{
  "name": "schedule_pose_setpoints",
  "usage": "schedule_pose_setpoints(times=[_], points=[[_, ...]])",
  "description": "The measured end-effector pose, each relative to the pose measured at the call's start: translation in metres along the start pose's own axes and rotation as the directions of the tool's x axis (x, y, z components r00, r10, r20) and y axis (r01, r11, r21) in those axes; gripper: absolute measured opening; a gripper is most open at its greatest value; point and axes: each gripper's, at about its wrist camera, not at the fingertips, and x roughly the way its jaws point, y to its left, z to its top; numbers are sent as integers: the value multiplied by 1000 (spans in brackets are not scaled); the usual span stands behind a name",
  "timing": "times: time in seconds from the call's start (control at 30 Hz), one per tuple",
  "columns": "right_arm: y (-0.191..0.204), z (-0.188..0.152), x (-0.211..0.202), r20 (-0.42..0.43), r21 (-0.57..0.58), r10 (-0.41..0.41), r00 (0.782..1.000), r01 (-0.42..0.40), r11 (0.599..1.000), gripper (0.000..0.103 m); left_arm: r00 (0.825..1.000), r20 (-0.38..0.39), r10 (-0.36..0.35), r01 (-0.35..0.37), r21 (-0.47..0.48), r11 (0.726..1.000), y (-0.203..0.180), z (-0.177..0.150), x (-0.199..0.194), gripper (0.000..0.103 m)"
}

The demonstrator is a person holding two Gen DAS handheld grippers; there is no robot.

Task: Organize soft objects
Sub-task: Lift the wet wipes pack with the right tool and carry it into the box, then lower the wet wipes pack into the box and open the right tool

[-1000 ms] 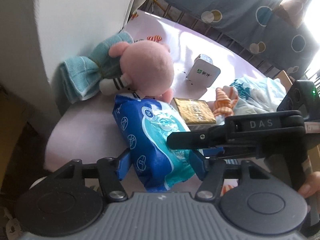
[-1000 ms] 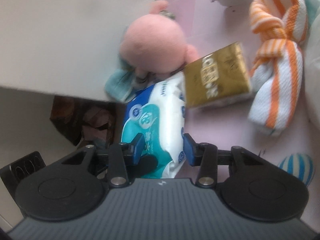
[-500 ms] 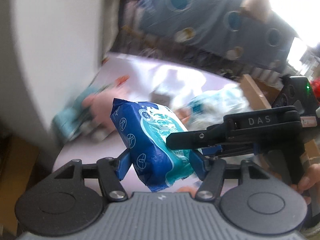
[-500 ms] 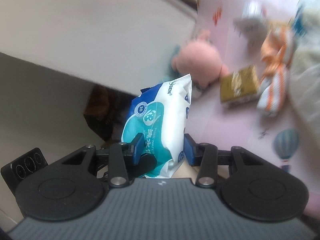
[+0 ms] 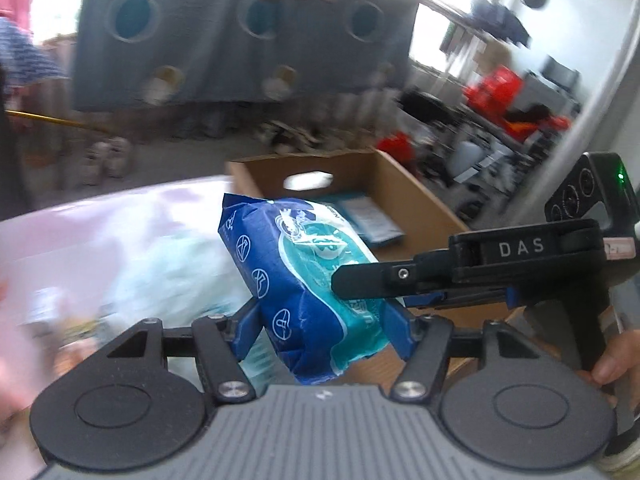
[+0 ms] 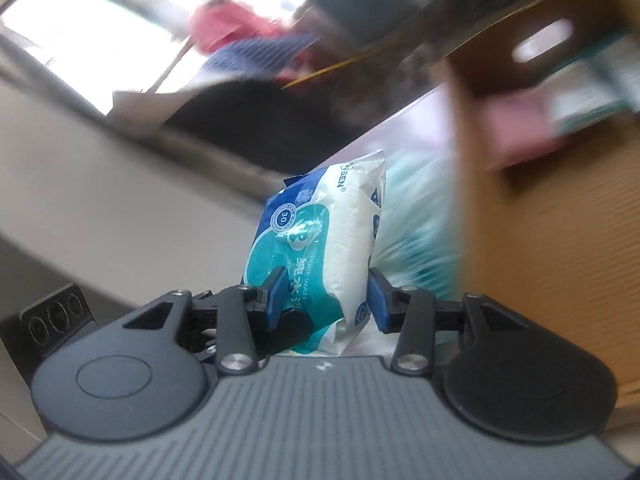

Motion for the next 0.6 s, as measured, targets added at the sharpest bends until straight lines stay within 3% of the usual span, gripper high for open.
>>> schedule_pose_setpoints(times=[0.17,0.33,0.47,0.6], points=[[-64,37,-17,4,82,-38,999,37,996,43,997,-80,-18,20,26,999,-28,29,69,64],[-120,60,23,-82,137,-90,993,100,985,44,985,-167,51,-43,49,998,-28,25,113,65],[-148,61,60,-184,128,-226,957,251,959,43,985,-173,25,-22,20,1000,-11,18,109,65],[-148,61,66,-186,86,-298,936,318,944,43,990,-140,33,-29,27,999,3,11,84,65]])
